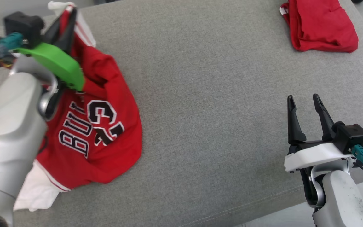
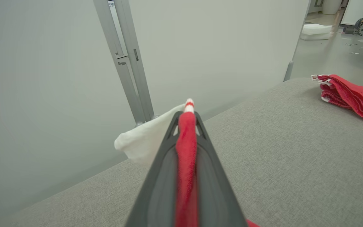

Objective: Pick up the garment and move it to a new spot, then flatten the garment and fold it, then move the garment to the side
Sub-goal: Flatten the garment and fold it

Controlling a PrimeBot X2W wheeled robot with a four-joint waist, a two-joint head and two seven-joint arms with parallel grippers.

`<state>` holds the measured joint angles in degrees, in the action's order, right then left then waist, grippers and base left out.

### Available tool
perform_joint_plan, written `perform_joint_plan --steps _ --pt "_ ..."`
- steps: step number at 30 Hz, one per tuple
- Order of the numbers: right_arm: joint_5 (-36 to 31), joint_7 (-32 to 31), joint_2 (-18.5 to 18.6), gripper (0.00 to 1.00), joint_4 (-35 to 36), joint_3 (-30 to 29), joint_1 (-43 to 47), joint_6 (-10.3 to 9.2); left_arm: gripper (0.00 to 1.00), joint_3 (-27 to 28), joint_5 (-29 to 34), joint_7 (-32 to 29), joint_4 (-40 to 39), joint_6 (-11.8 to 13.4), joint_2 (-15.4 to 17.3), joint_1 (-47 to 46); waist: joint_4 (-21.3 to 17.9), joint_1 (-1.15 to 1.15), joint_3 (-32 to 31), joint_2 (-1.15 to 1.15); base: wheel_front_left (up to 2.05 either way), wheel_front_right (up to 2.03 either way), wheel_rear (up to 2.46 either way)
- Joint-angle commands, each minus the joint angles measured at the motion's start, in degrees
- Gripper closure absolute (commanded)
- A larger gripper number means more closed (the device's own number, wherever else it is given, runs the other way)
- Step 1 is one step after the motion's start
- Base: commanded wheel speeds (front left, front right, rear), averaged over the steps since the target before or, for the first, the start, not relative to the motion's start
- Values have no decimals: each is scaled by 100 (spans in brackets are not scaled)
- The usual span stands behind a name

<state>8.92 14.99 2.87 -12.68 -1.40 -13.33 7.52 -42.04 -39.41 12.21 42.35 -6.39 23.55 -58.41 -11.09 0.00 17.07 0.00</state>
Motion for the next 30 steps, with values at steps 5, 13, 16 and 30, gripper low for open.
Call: perform_joint_plan --steps 5,13,16,30 --pt "43 25 5 0 -48 21 81 -6 100 -221 -39 15 -232 29 -502 247 89 0 -177 0 0 0 0" --pt "109 26 5 0 -49 -38 131 -6 100 -601 -155 125 -234 39 -1516 869 47 0 -228 0 0 0 0" --pt "127 26 5 0 -55 -41 145 -6 100 -822 -142 151 -123 10 -1779 1117 37 0 -254 0 0 0 0" --pt "49 26 5 0 -142 -142 325 -6 0 -729 -38 300 -342 242 -2018 1197 172 0 -715 0 0 0 0"
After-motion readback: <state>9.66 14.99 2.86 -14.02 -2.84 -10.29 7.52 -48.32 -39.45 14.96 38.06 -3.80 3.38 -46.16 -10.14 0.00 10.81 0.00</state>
